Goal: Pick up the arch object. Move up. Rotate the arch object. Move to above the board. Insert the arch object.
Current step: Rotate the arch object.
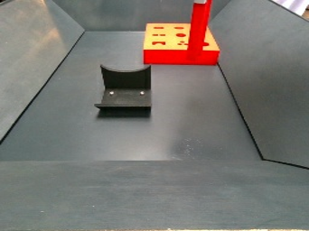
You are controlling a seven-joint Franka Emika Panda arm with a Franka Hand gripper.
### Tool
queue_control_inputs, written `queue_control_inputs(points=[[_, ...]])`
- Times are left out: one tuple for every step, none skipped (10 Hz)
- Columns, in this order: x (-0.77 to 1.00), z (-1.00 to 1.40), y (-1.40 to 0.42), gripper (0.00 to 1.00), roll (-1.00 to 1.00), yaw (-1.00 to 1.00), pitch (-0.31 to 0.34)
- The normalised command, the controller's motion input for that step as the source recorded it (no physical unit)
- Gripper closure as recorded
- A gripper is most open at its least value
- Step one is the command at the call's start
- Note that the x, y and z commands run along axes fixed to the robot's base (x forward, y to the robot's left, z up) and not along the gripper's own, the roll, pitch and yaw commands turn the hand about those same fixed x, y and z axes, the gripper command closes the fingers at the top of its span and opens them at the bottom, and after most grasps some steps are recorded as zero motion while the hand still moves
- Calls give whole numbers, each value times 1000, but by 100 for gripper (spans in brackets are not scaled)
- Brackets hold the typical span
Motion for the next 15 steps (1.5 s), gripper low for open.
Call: queue_control_inputs(points=[[51,-15,30,100,-34,-1000,90],[0,0,0,100,-13,-1000,33],[0,2,0,100,-14,-1000,36],[0,2,2,100,-15,-1000,38],[1,3,5,100,-17,-1000,43],[2,4,6,100,-18,-1000,45],[3,5,8,100,-20,-1000,50],[4,6,10,100,-22,-1000,55],[4,6,10,100,-25,-1000,62],[5,7,11,100,-28,-1000,71],[7,8,12,100,-35,-1000,86],[8,9,12,100,-42,-1000,103],[10,10,13,100,-50,-941,122],[13,12,13,100,-50,-624,119],[16,14,13,100,-50,-424,116]])
